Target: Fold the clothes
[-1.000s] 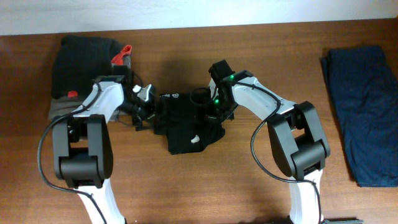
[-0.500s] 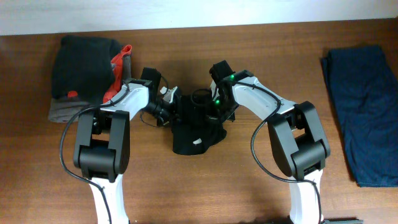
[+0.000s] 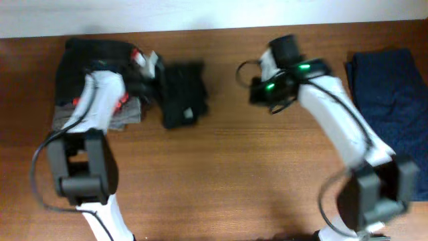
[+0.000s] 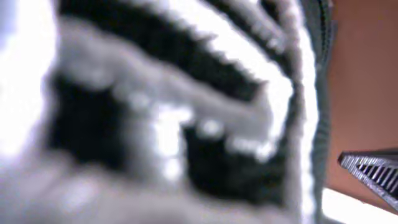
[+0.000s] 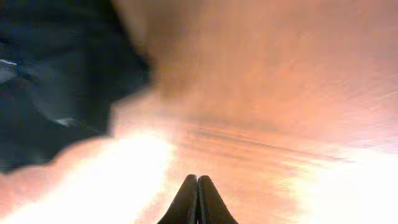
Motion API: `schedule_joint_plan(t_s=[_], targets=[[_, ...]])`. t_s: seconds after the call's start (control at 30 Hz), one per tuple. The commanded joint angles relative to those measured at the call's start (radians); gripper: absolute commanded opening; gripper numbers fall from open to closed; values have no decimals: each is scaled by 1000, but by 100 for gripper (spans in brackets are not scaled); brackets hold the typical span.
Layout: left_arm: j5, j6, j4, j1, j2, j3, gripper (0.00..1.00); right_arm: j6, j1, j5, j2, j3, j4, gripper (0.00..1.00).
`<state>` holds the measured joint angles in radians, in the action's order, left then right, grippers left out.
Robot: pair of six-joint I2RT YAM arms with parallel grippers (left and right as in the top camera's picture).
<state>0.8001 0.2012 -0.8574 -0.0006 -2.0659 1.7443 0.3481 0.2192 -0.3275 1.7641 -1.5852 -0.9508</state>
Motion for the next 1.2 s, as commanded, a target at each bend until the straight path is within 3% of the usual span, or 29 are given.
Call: schedule_joint_plan(t_s=[0.0, 0.07, 0.17, 0.33, 0.43, 0.7, 0.87, 1.0, 1.07, 1.17], targets=[[64, 67, 76, 87, 79, 200, 1, -19, -55, 56, -78, -10, -16, 4], [33, 250, 230, 159, 79, 234, 1, -19, -63, 56, -80, -10, -49, 4], [-79, 473, 306, 243, 71, 234, 1, -38, -53, 56, -74, -10, -70, 4], [-235, 622, 300, 359, 61, 233, 1, -46, -47, 71, -74, -9, -86, 4], [-236, 686, 274, 398, 23, 233, 1, -45, -47, 75, -74, -8, -89, 4], [-167, 689, 241, 403, -245, 233, 1, -45, -47, 74, -74, -8, -97, 4], [-237, 671, 67, 419, -305, 233, 2, -55, -47, 74, -74, -8, -106, 4], [-180, 578, 16, 461, -296, 233, 49, -72, -47, 74, -74, -8, -109, 4], [-121, 543, -15, 480, -290, 233, 56, -79, -47, 75, -74, -8, -109, 4], [-18, 408, -84, 526, -266, 233, 74, -79, -47, 74, -74, -8, -109, 4]])
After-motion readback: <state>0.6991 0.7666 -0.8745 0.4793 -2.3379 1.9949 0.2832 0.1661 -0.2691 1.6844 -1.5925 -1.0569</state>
